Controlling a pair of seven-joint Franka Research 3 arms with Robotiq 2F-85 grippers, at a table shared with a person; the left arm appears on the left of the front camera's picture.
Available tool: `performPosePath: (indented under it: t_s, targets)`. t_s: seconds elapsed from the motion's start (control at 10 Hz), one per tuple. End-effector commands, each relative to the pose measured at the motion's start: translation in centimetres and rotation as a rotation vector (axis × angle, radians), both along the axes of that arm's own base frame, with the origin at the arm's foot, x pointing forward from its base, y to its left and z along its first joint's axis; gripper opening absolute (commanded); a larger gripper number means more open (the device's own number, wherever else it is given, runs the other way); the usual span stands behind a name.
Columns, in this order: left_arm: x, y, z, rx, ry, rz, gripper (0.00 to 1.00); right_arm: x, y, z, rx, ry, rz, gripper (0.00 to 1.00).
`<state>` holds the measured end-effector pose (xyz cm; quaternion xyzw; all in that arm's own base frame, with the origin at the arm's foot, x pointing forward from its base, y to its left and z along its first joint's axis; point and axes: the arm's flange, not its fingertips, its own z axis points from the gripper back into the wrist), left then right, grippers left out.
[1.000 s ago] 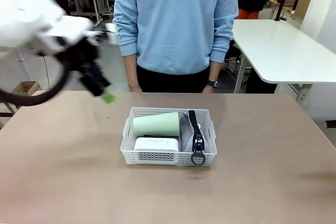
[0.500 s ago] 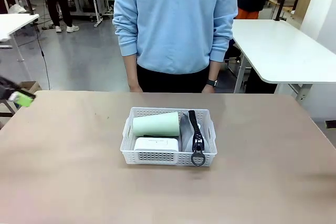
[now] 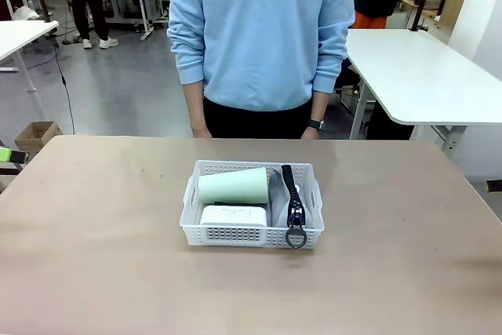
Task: Efficiently arrange items inside the basket to fit them all.
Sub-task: Pick up the Reusable plastic cup and place it inside the Organizing basket.
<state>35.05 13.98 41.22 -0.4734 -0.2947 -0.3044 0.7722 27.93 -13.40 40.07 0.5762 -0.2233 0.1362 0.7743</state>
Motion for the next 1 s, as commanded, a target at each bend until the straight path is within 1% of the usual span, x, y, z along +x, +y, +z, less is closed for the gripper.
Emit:
performPosePath:
  t_s: [0.0,0.9]
  targets:
    - [-0.11,-1.13,1.71,0.068,-0.006,-0.034,1.0,-0.01,0.03,0.16,0.009,-0.018,0.002,1.0]
    - [-0.11,-1.13,1.71,0.068,-0.006,-0.034,1.0,-0.01,0.03,0.16,0.009,-0.018,0.002,1.0]
